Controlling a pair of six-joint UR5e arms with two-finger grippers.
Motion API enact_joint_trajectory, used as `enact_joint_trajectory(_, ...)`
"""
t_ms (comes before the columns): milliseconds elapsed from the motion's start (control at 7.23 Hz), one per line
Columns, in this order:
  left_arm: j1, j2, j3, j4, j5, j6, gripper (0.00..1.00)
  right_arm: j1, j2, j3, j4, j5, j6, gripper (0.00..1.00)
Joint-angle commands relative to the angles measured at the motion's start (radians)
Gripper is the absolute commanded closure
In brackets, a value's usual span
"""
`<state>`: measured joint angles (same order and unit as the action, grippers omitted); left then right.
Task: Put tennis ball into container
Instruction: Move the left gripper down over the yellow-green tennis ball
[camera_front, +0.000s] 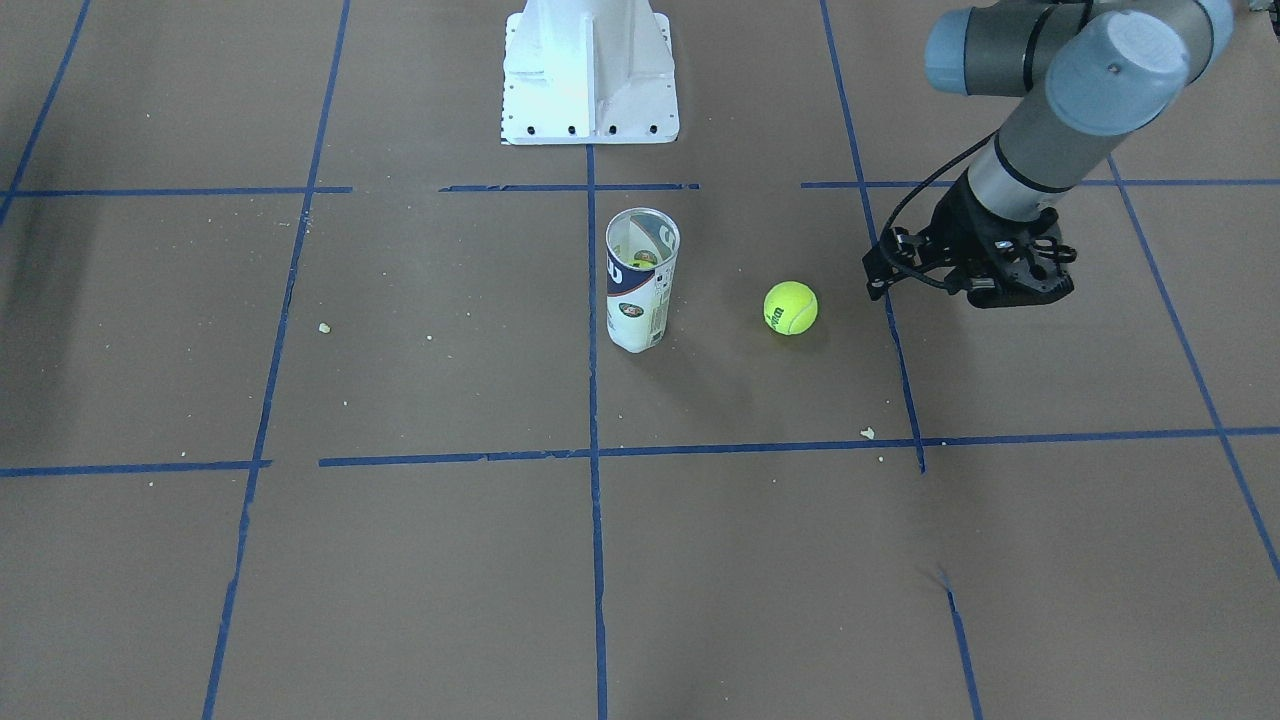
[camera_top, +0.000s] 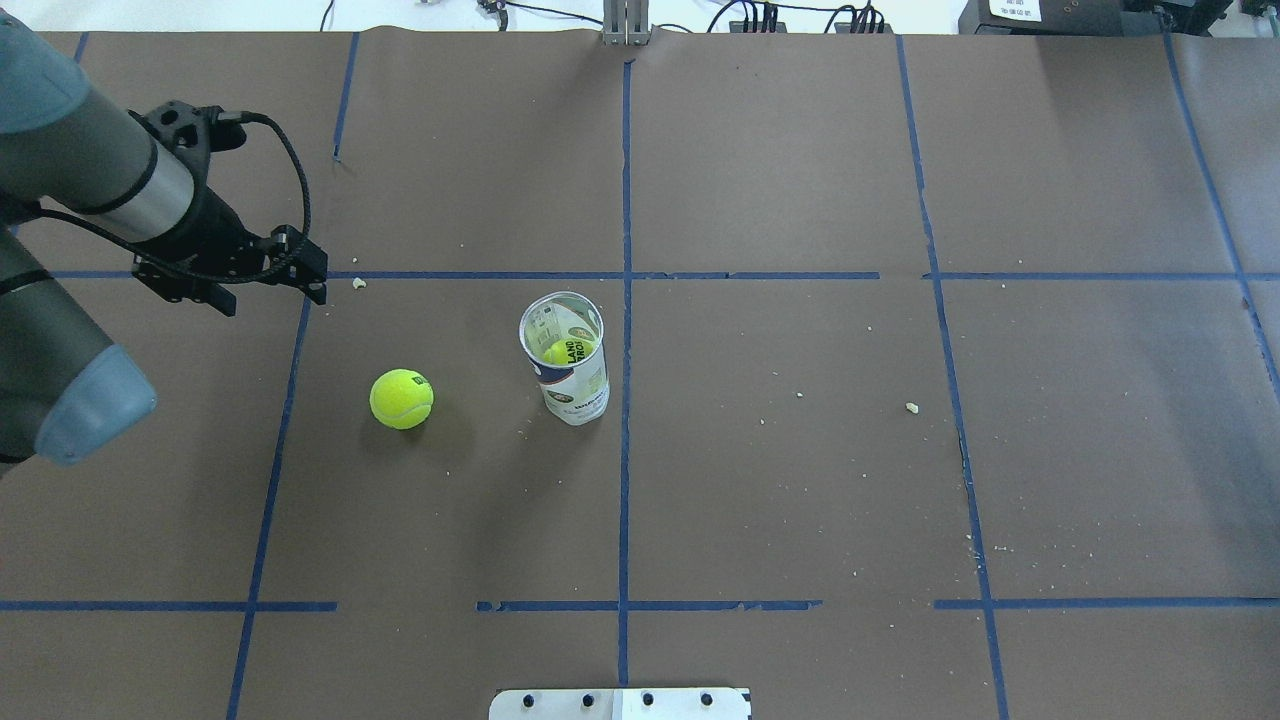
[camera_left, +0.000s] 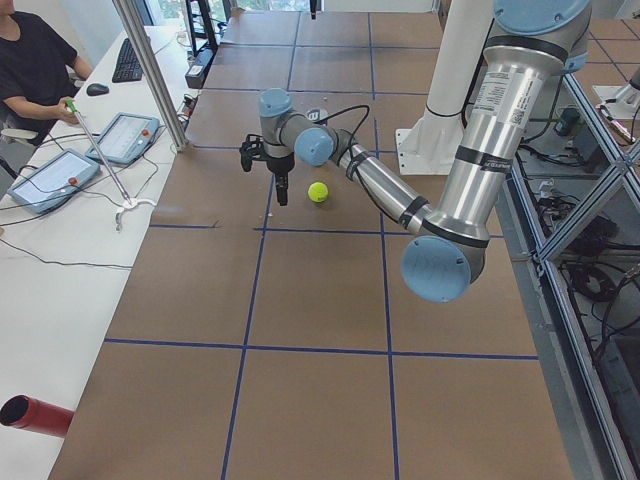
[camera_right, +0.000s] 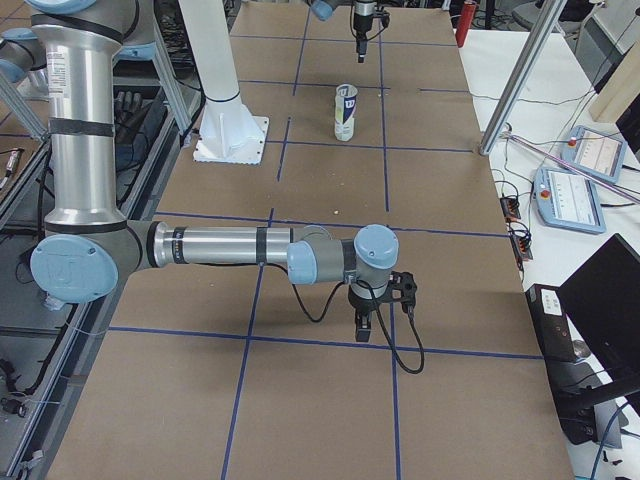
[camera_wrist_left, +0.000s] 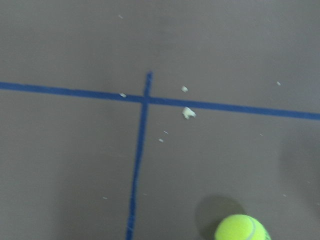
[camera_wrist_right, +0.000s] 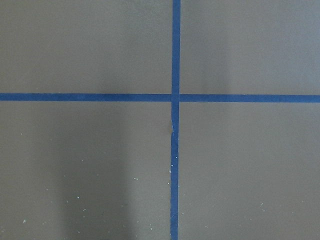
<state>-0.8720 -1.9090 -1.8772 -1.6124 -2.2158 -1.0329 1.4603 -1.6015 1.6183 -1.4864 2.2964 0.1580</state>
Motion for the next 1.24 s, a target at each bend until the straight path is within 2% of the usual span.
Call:
enact_joint_trajectory(0,0.097,-0.036,0.082,-0.116,0.045,-0.11,0.0,0.0,0.0,0.0,0.0,0.0,0.0,0.0)
enact_joint_trajectory(138,0.122,-0.036,0.093,-0.148,0.091,-0.136,0.0,0.0,0.0,0.0,0.0,0.0,0.0,0.0)
enact_joint_trajectory(277,0.126,-0.039,0.125,-0.165,0.094,-0.142,0.0,0.0,0.0,0.0,0.0,0.0,0.0,0.0)
enact_joint_trajectory(1106,0.194,-0.044,0.147,-0.181,0.094,-0.153,0.0,0.0,0.0,0.0,0.0,0.0,0.0,0.0)
